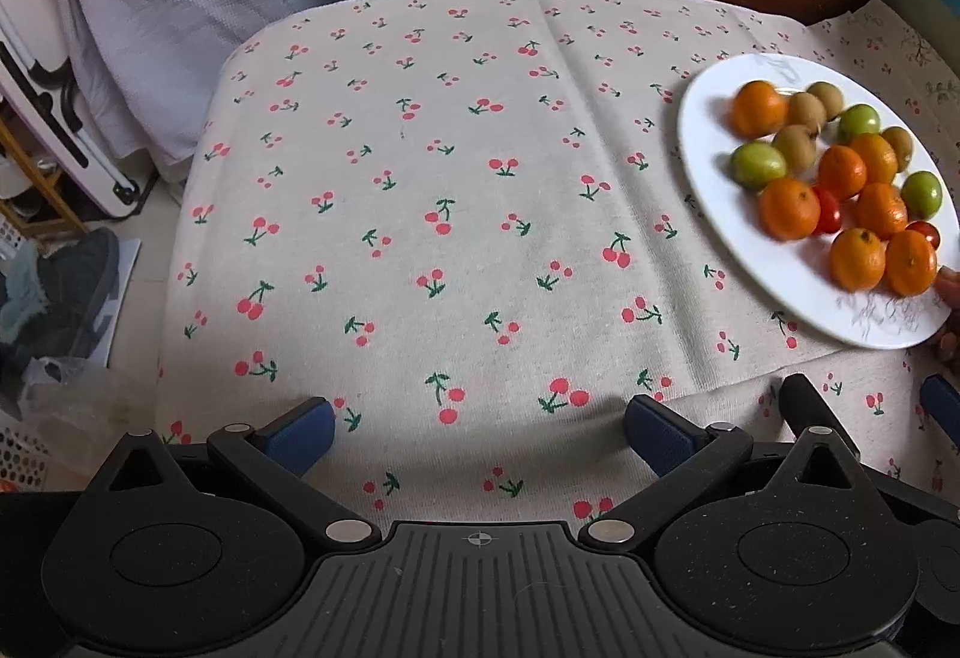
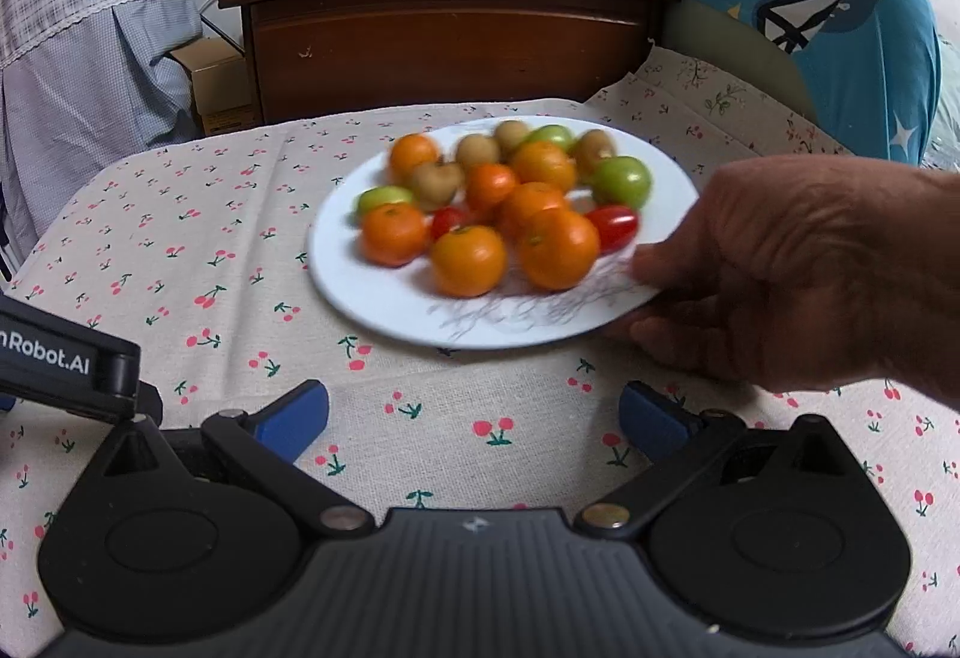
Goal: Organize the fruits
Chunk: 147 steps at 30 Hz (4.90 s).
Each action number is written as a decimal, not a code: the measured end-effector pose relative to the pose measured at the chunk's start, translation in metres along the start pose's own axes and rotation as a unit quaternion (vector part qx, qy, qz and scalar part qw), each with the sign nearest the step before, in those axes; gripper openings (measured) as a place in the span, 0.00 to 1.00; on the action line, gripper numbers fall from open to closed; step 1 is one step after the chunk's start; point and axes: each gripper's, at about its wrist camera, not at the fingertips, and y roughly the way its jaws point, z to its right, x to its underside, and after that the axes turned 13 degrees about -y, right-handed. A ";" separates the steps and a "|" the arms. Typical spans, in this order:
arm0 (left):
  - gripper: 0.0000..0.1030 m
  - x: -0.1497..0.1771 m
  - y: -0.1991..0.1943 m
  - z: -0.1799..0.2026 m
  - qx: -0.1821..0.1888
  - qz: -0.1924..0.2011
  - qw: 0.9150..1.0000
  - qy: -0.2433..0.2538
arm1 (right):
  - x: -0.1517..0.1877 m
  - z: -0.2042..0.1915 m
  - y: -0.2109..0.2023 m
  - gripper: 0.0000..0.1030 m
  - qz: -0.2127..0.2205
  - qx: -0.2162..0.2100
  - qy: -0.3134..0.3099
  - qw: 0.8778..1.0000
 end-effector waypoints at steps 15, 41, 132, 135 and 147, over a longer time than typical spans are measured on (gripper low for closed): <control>1.00 0.001 0.001 0.003 0.001 -0.001 1.000 0.008 | 0.000 0.001 0.002 0.99 0.000 0.000 -0.001 1.000; 1.00 0.002 0.002 0.005 0.005 -0.003 1.000 0.018 | 0.002 -0.001 0.002 0.99 0.004 -0.002 -0.002 1.000; 1.00 0.036 -0.106 0.009 0.007 0.070 0.997 0.010 | -0.041 0.045 -0.080 0.99 -0.108 -0.030 0.004 0.994; 1.00 0.038 -0.107 0.011 -0.002 0.070 0.997 0.016 | -0.041 0.044 -0.081 0.99 -0.109 -0.024 0.001 0.994; 1.00 0.036 -0.109 0.019 -0.019 0.069 0.997 0.031 | -0.043 0.045 -0.080 0.99 -0.110 -0.014 -0.001 0.994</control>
